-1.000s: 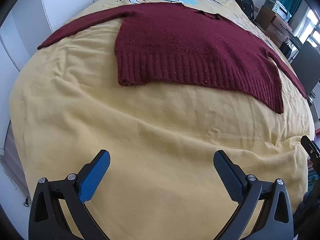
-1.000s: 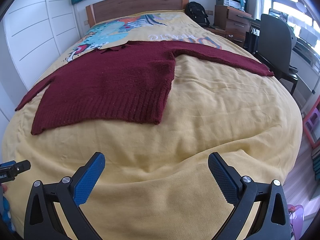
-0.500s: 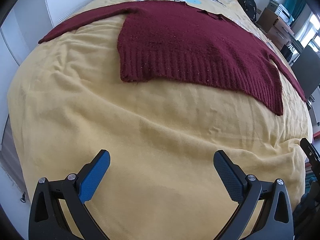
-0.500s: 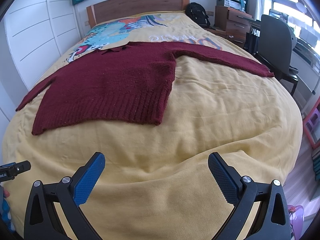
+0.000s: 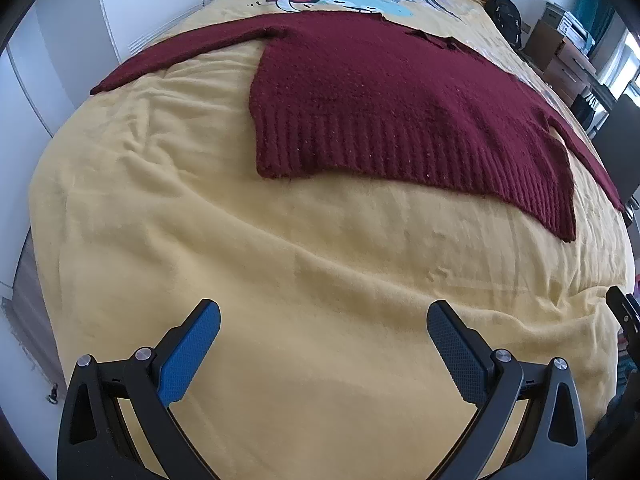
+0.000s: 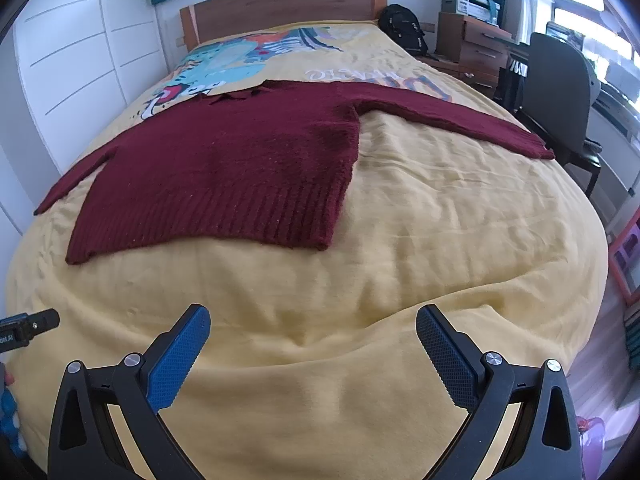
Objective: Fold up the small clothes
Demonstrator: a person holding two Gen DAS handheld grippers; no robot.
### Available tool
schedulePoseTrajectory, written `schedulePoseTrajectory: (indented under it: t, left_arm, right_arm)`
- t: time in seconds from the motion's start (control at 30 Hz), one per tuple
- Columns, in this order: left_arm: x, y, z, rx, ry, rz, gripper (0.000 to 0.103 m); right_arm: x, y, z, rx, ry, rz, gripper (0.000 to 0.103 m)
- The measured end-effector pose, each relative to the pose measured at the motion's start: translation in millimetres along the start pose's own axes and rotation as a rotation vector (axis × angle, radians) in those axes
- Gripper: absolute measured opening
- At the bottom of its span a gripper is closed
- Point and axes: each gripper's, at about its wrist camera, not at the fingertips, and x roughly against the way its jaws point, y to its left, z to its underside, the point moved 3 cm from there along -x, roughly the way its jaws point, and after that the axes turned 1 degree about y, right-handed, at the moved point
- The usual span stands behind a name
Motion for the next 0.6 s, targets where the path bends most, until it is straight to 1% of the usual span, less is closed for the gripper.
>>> schedulePoseTrajectory:
  t: [0.17, 0.37, 0.5, 0.6]
  left_arm:
    - [2.5, 2.0, -2.5, 0.009, -0.016, -0.006, 0.102]
    - [5.1, 2.7, -5.6, 0.022, -0.023, 0.01, 0.102]
    - [7.1, 2.3, -9.7, 0.02, -0.03, 0.001, 0.102]
    - [9.5, 5.4, -14.5, 0.044, -0.036, -0.003, 0.102]
  right_arm:
    - [0.8, 1.3, -1.6, 0.006, 0.002, -0.003, 0.103]
    - [1.7, 0.0, -5.3, -0.001, -0.006, -0.005, 0.103]
    - [2.8, -2.6, -9.0, -0.01, -0.01, -0.009, 0.103]
    - [2.2, -5.8, -12.4, -0.016, -0.011, -0.01, 0.103]
